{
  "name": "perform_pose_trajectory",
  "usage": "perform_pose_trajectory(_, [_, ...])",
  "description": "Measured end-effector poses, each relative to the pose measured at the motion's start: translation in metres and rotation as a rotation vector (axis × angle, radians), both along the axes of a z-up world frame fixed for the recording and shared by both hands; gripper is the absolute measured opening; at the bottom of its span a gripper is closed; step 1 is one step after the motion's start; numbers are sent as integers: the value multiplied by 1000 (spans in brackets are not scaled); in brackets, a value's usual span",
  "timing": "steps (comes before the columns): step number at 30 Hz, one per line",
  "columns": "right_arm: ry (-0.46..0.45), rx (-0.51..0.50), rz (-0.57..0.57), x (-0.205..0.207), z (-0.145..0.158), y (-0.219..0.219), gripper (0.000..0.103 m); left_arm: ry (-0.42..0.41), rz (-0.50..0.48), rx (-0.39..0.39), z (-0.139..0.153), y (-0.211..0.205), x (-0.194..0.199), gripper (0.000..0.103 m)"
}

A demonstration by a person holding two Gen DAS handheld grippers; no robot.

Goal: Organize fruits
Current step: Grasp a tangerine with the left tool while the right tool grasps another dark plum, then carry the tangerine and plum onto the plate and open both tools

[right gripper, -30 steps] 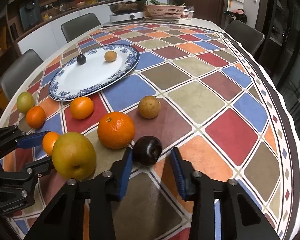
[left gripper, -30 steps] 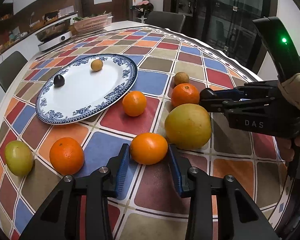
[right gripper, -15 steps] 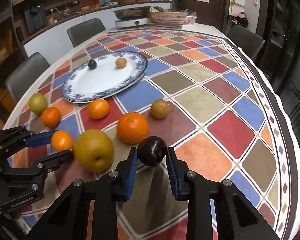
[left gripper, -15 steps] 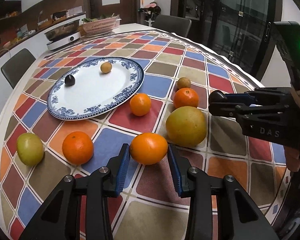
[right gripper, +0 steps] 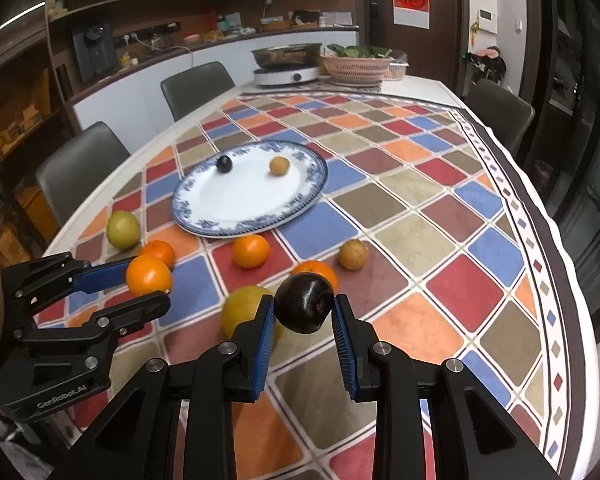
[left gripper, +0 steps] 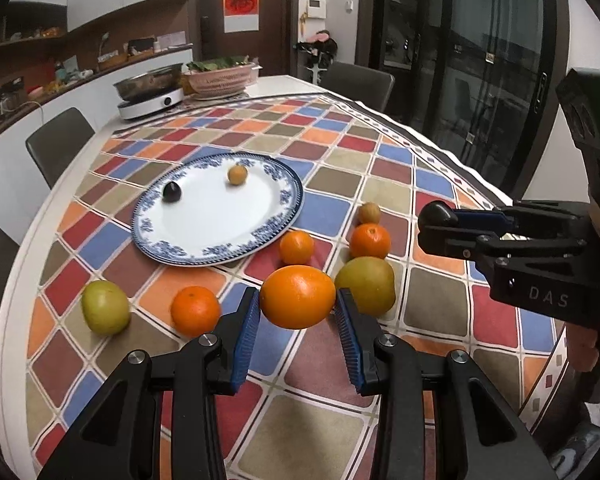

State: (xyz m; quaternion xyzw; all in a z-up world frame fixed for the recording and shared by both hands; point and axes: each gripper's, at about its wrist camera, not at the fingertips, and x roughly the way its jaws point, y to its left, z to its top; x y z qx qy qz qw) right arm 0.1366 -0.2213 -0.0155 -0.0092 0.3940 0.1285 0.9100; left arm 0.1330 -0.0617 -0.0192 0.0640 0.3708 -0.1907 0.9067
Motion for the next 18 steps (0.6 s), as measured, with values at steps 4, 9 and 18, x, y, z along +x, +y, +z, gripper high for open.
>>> perform_pose_trajectory(4, [-24, 4, 16, -6, 12, 7, 30, -20, 23, -10, 11, 7, -5, 38])
perform_pose_trajectory(9, [-59, -2, 42, -13, 27, 17, 30, -34, 53, -16, 21, 15, -9, 38])
perform_pose_trajectory(18, [-97, -5, 82, -12, 45, 32, 30, -34, 91, -41, 35, 30, -2, 38])
